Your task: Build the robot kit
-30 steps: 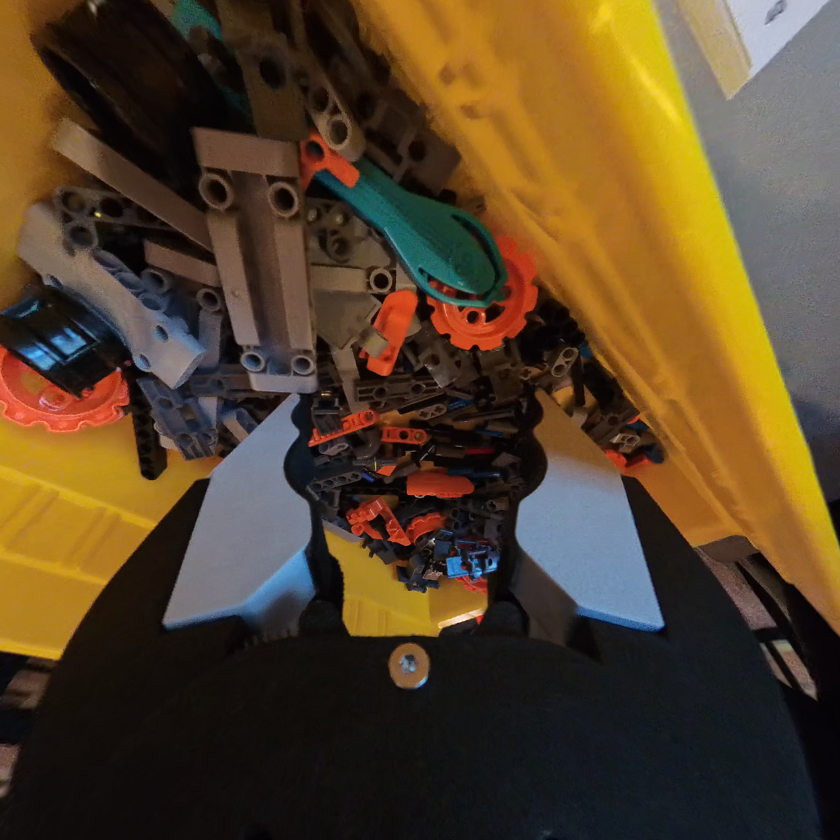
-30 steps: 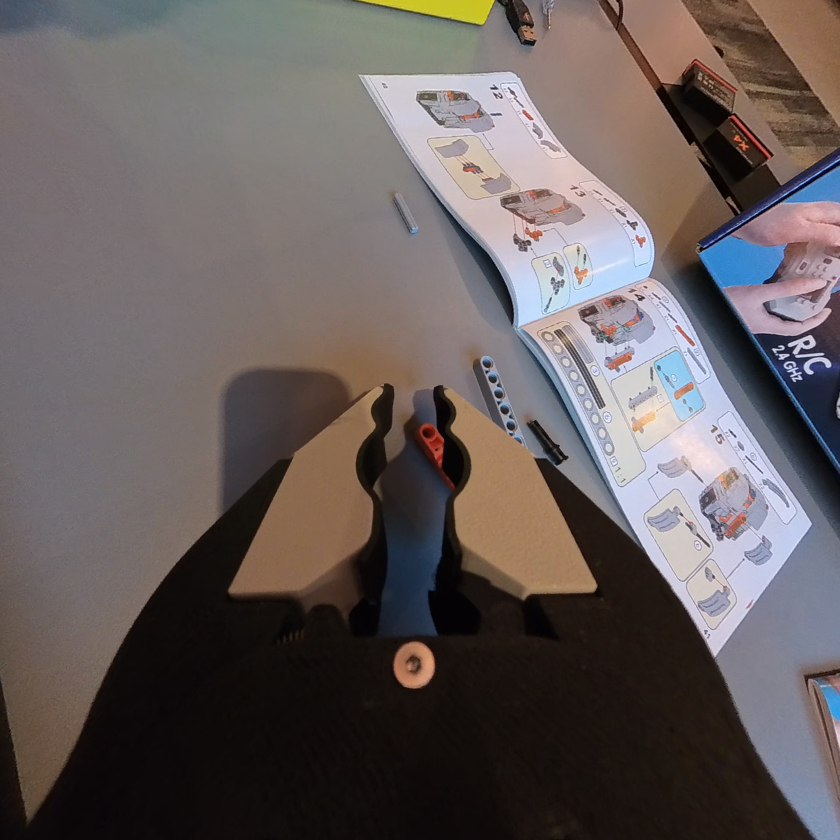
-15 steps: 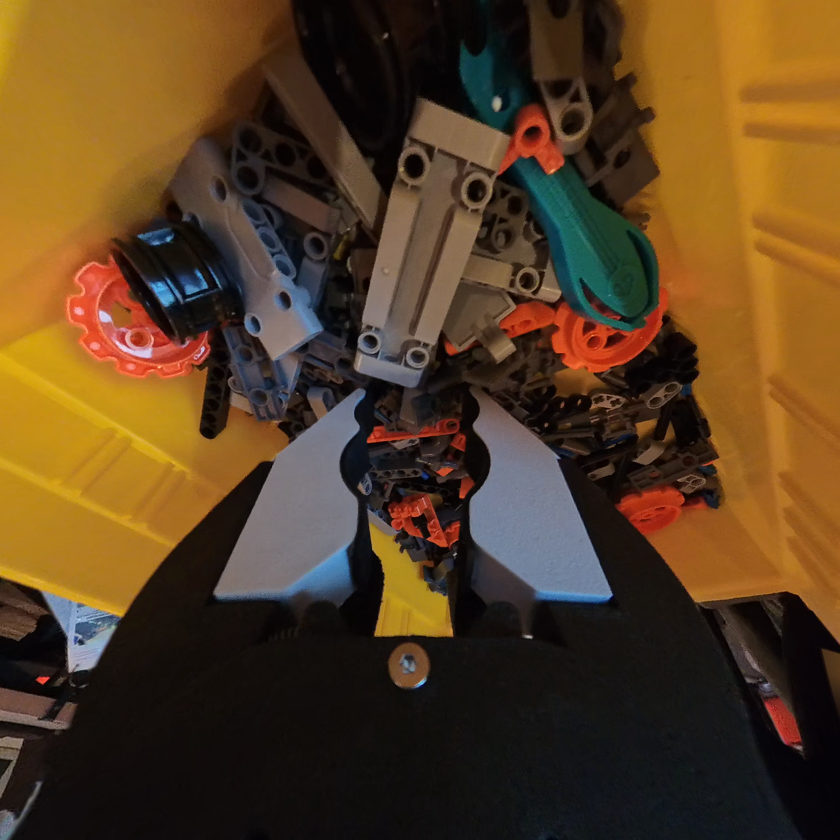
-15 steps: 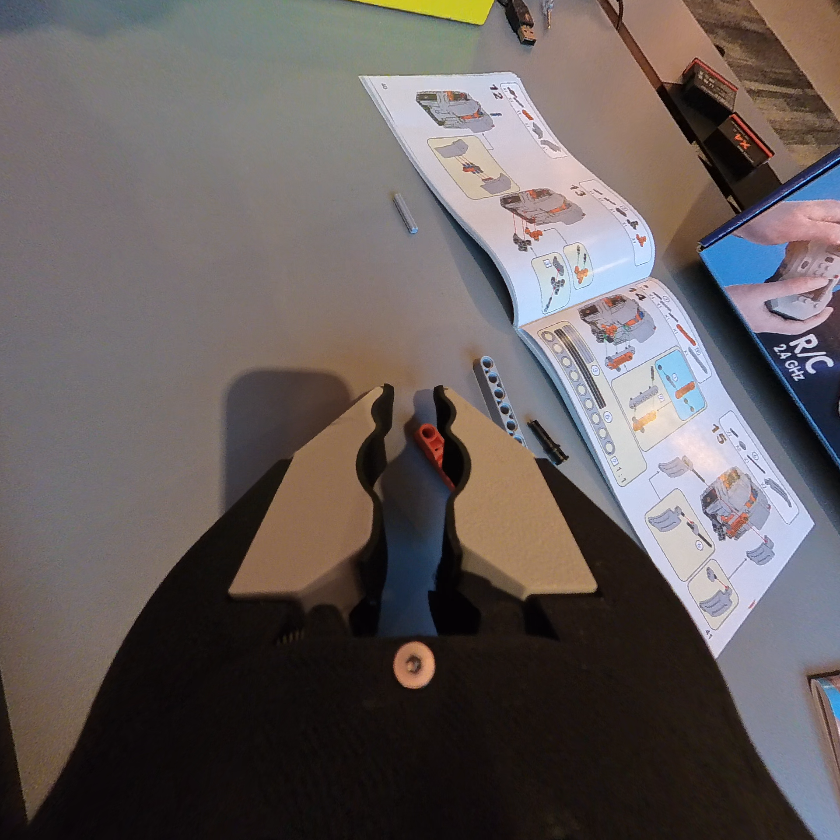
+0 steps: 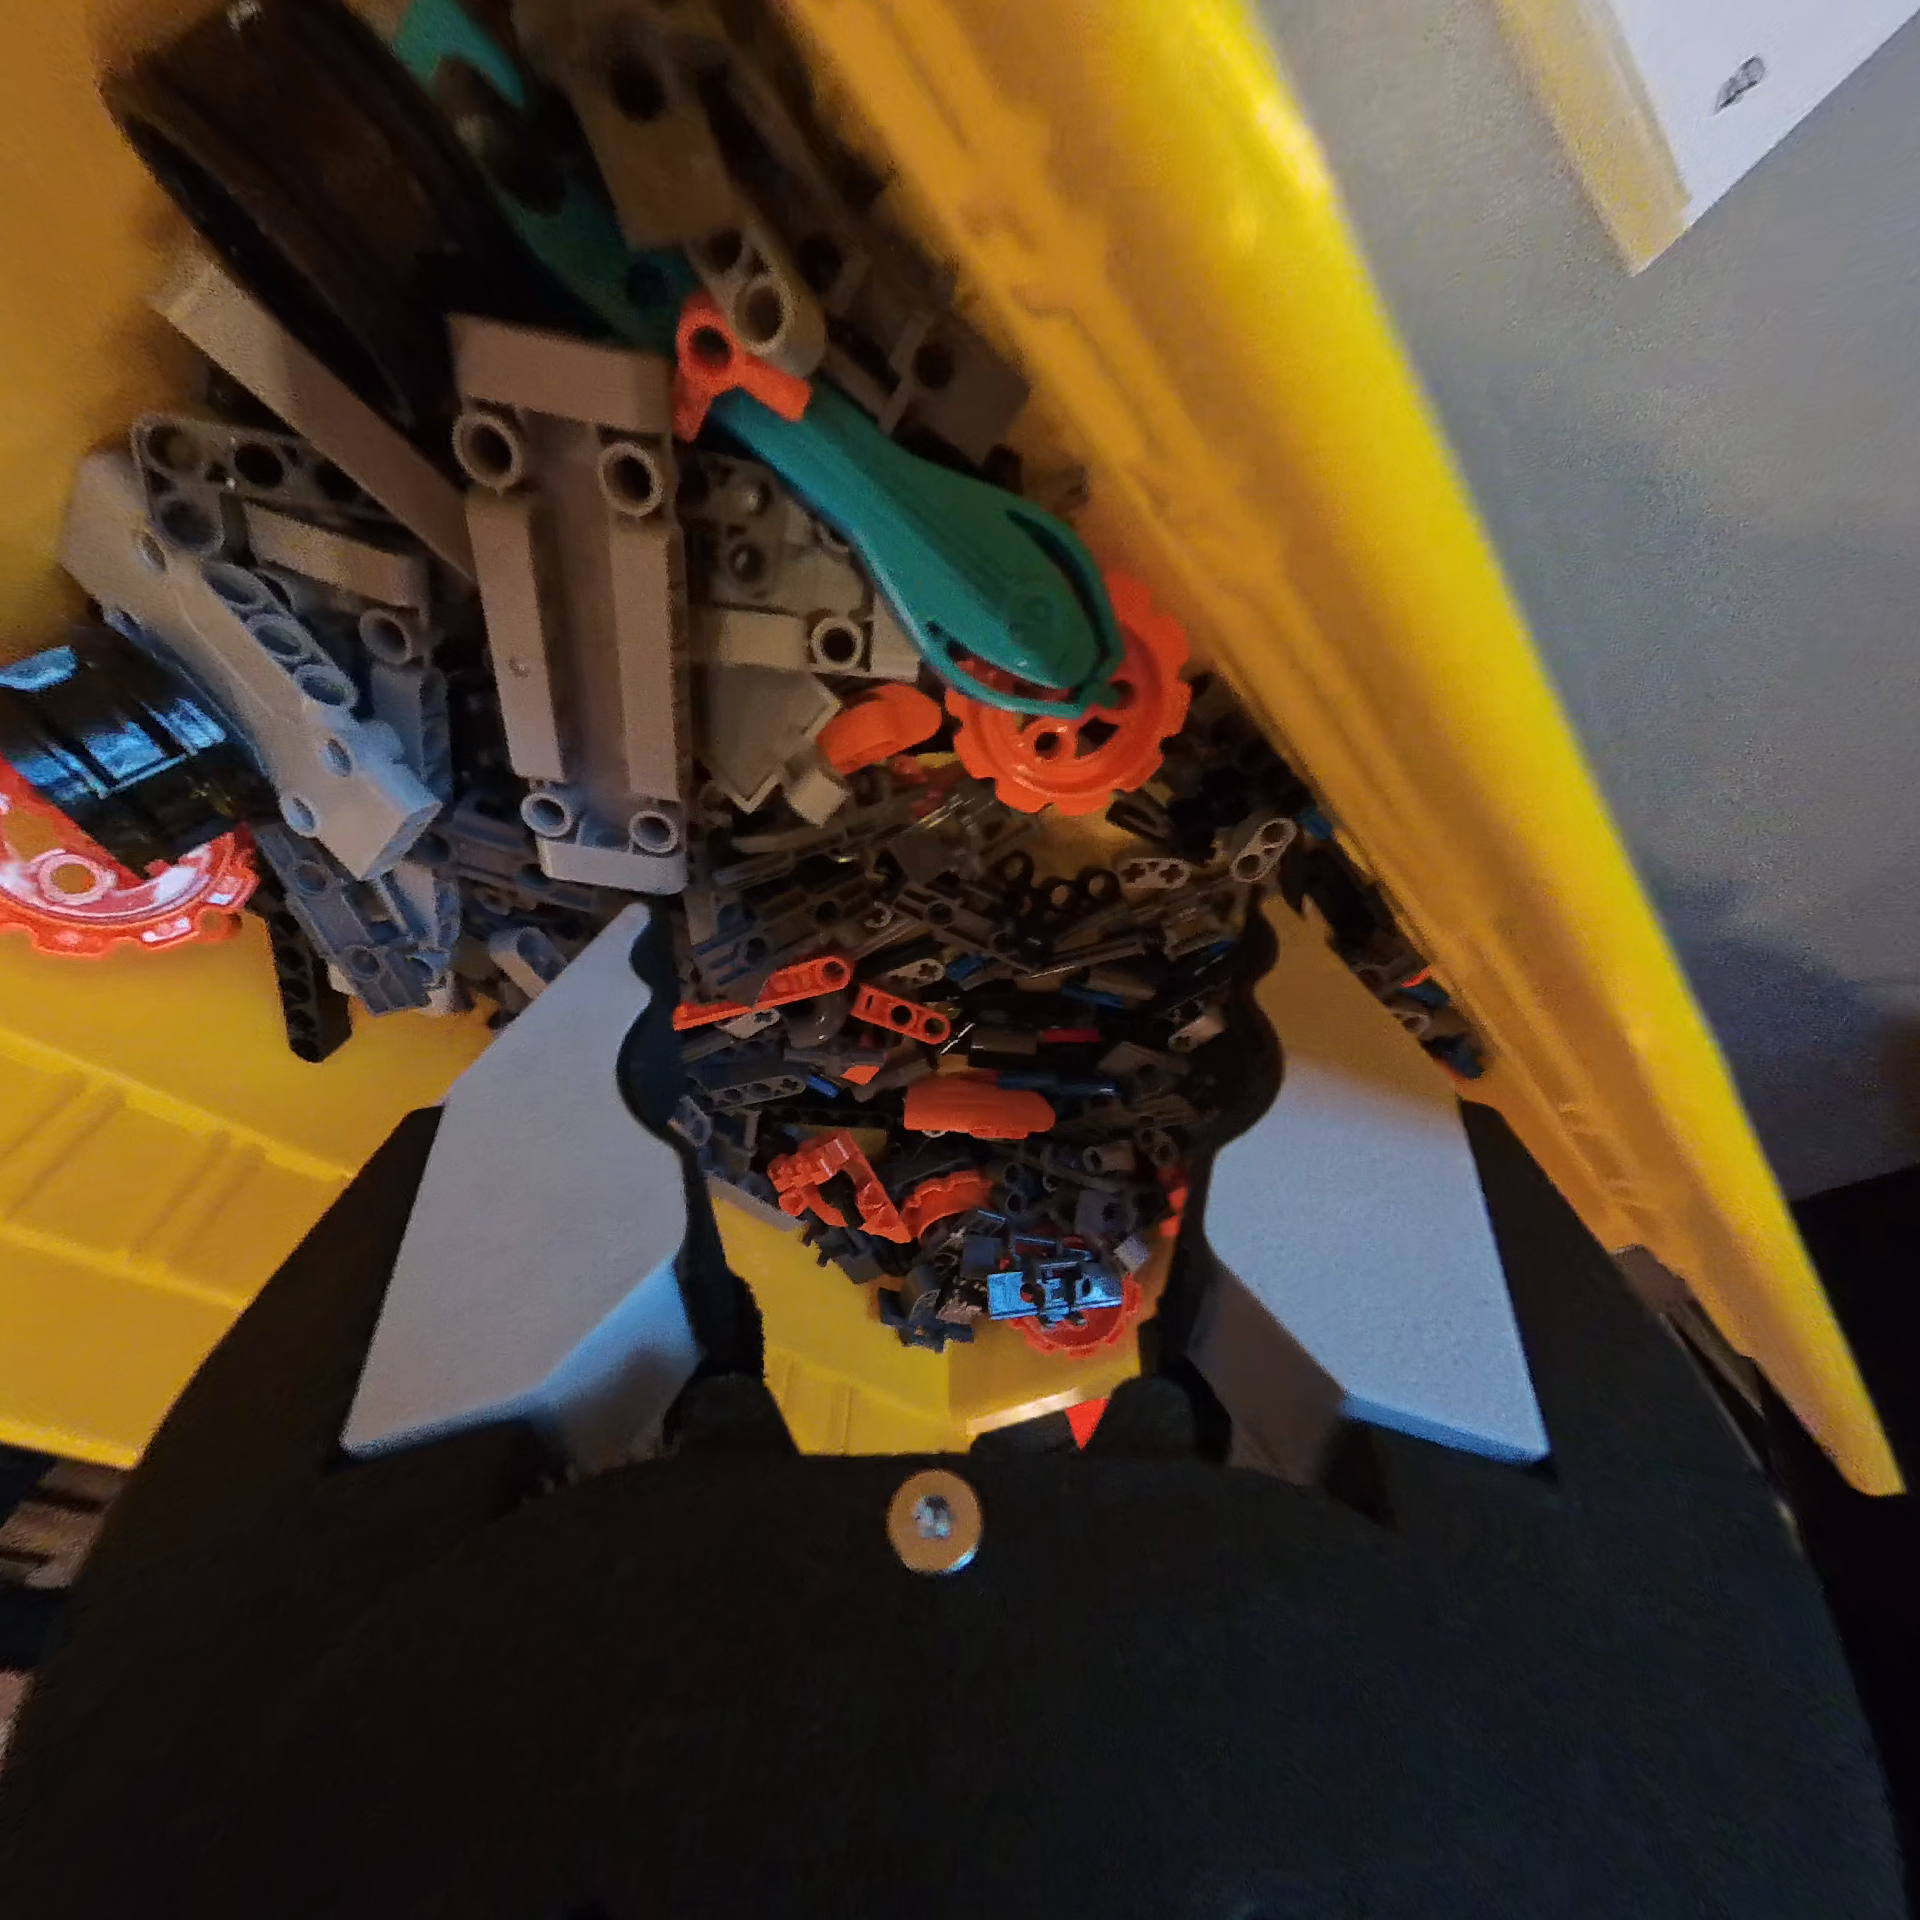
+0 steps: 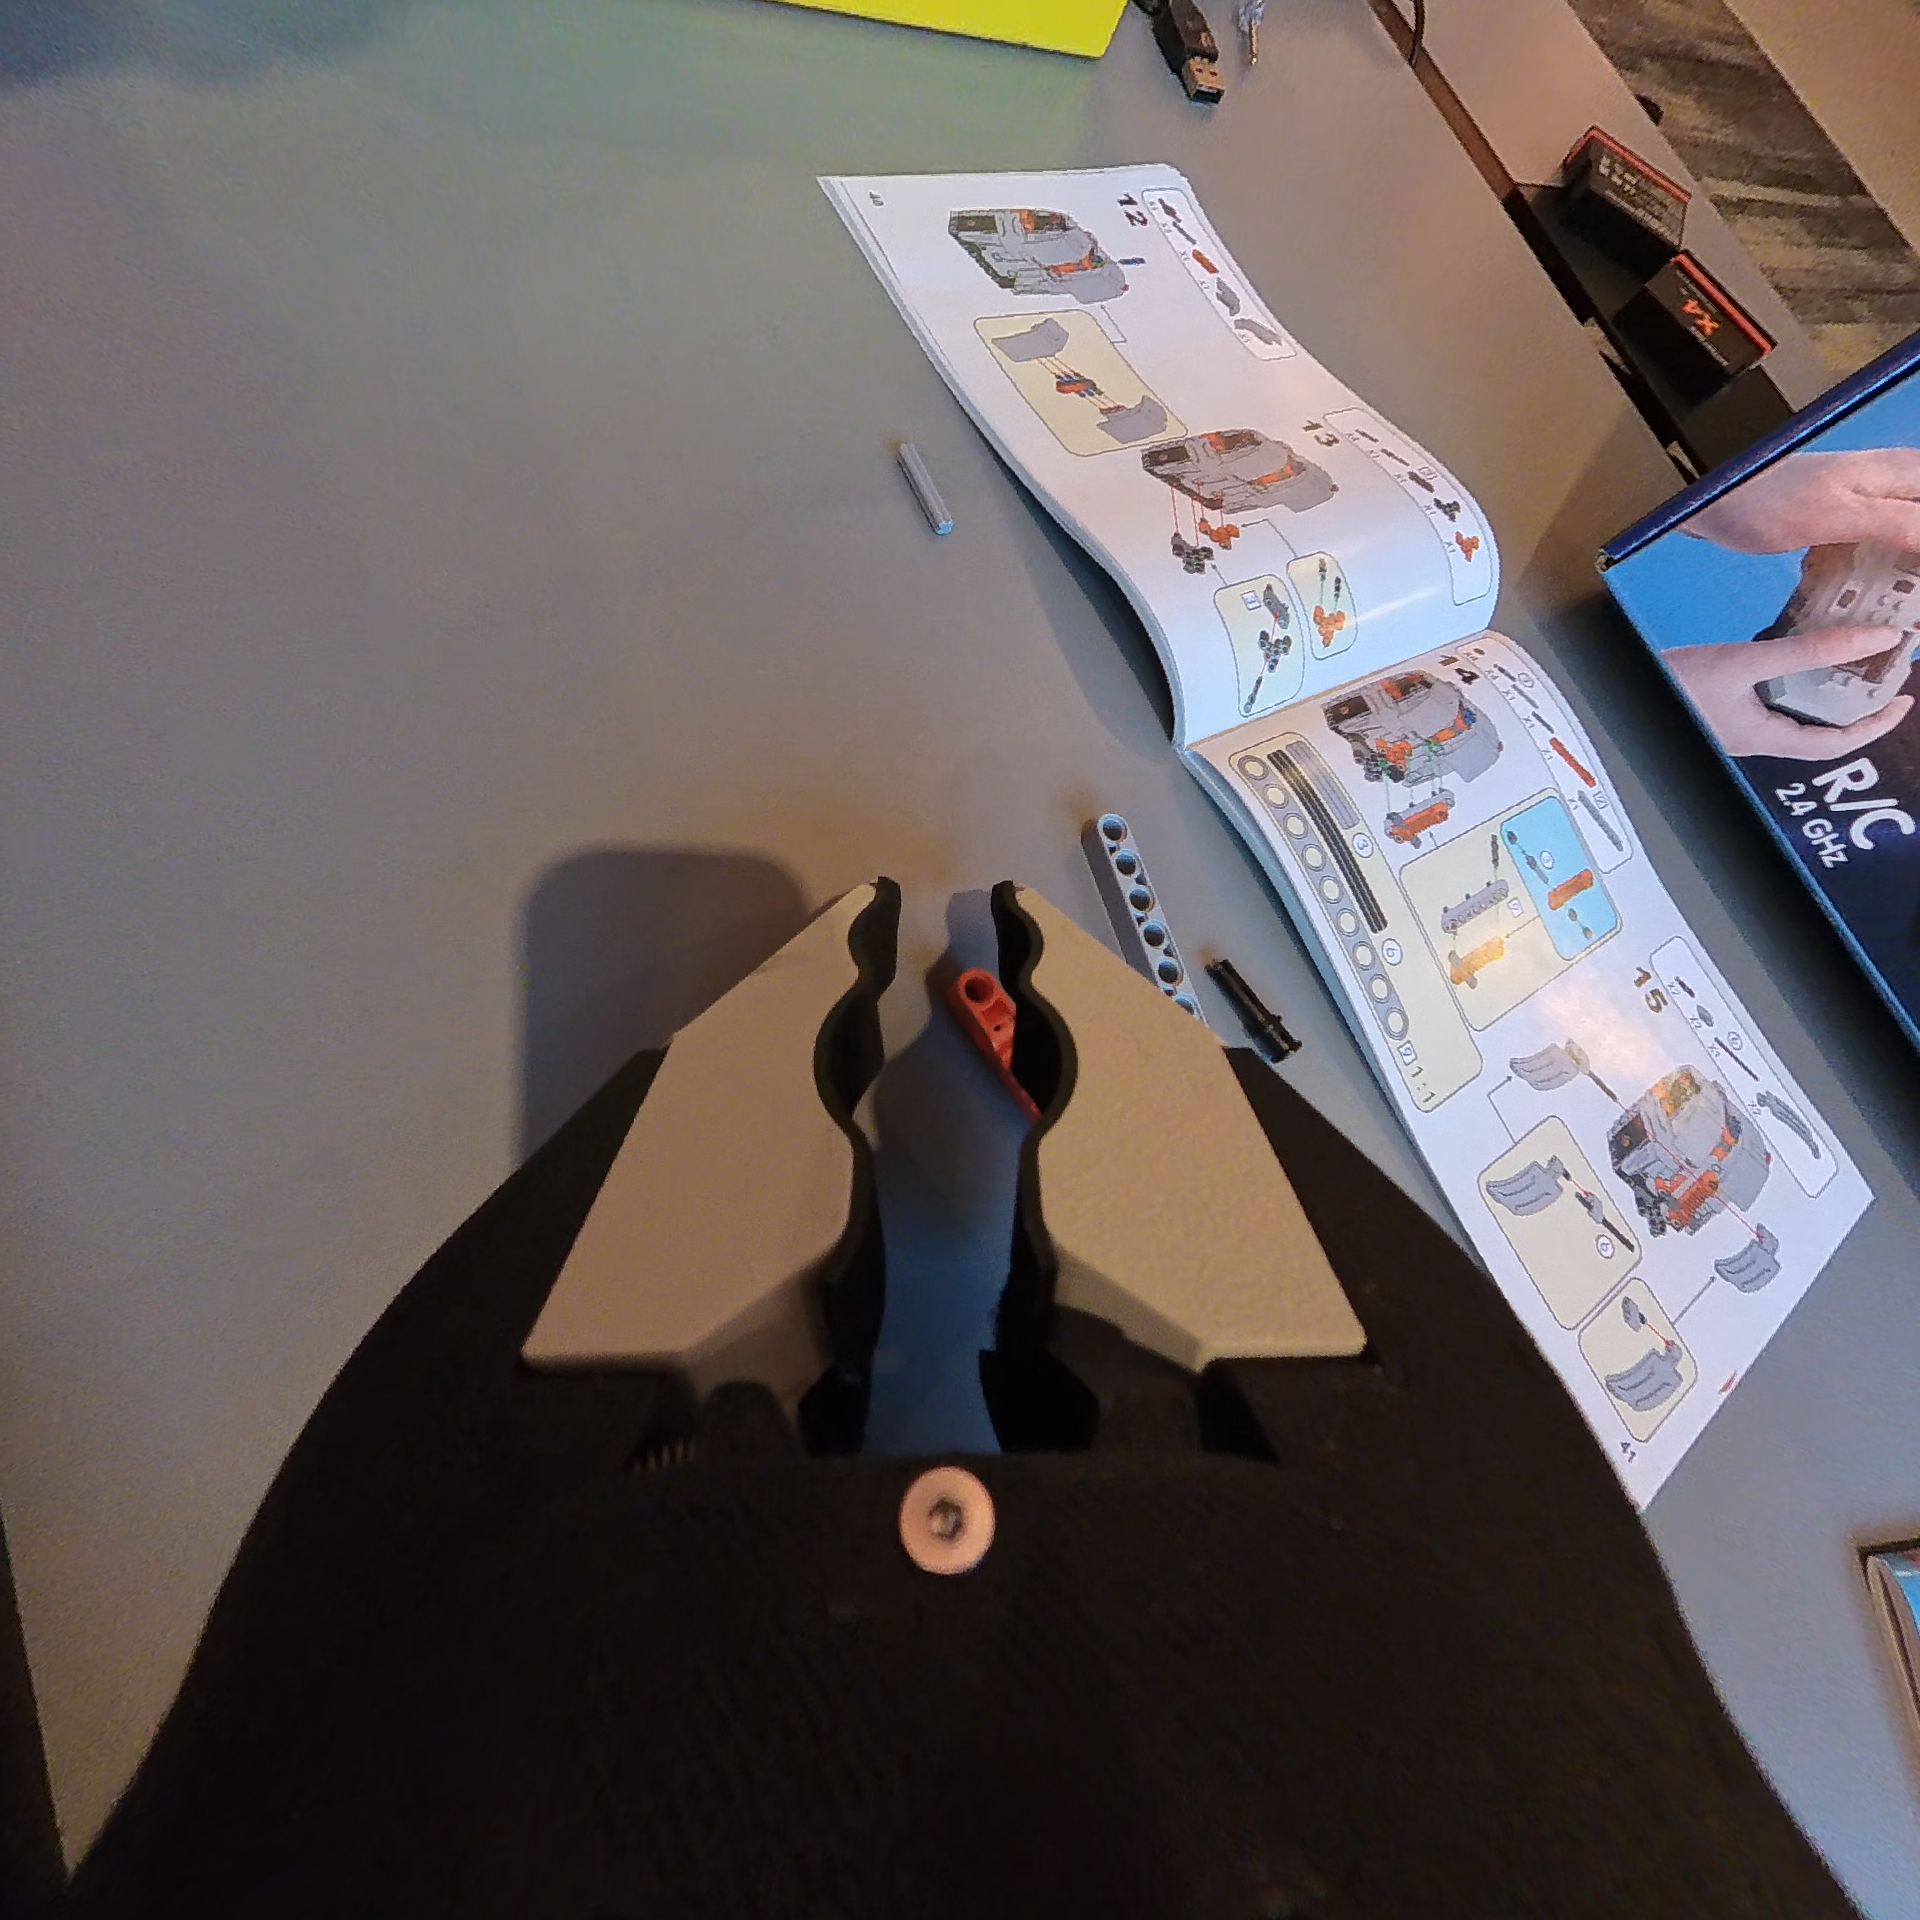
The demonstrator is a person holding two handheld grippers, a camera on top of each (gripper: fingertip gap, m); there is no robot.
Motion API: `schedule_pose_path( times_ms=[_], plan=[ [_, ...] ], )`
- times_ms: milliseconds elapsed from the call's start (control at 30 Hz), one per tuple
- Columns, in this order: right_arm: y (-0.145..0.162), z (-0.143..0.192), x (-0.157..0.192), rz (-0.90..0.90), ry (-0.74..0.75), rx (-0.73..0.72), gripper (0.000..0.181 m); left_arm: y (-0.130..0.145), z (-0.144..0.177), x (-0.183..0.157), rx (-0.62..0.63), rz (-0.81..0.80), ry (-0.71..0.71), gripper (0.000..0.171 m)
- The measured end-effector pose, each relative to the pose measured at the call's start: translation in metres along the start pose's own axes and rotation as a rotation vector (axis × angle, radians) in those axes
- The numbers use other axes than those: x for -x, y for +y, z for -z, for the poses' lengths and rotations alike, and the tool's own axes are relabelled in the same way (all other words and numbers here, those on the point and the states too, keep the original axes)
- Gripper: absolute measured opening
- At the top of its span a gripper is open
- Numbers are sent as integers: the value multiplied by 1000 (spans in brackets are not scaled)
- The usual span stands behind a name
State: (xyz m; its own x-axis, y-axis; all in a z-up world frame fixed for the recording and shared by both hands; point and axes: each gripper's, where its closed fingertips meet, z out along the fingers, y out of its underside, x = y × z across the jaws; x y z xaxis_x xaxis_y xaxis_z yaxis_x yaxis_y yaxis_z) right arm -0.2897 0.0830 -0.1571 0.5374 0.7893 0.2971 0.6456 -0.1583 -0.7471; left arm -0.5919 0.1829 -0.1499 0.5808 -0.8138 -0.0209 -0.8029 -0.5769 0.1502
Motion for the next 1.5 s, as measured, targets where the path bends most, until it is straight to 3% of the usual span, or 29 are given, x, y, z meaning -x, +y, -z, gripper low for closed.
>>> schedule_pose_path(
  times_ms=[133, 300, 467, 933, 1200, 1333, 1500],
  plan=[
    [0, 0, 0, -2, -1, -1, 17, 8, -9, -12, 64, 34, 20, 121],
    [0, 0, 0, 3, 2, -1, 17, 11, -7, -2, 63, 98, -17, 102],
    [0, 0, 0, 2, 2, -1, 17, 13, -5, 7, 52, 129, -26, 102],
    [0, 0, 0, 12, 1, 3, 17, 29, -8, -12, 116, 225, 43, 98],
    [0, 0, 0, 0, -3, 0, 17, 24, -9, -23, 96, 254, 70, 105],
    [0, 0, 0, 1, -2, 0, 17, 33, -19, -16, 180, 318, -8, 107],
    [0, 0, 1, 4, -1, 0, 17, 37, -16, 3, 176, 378, -65, 113]
  ],
)
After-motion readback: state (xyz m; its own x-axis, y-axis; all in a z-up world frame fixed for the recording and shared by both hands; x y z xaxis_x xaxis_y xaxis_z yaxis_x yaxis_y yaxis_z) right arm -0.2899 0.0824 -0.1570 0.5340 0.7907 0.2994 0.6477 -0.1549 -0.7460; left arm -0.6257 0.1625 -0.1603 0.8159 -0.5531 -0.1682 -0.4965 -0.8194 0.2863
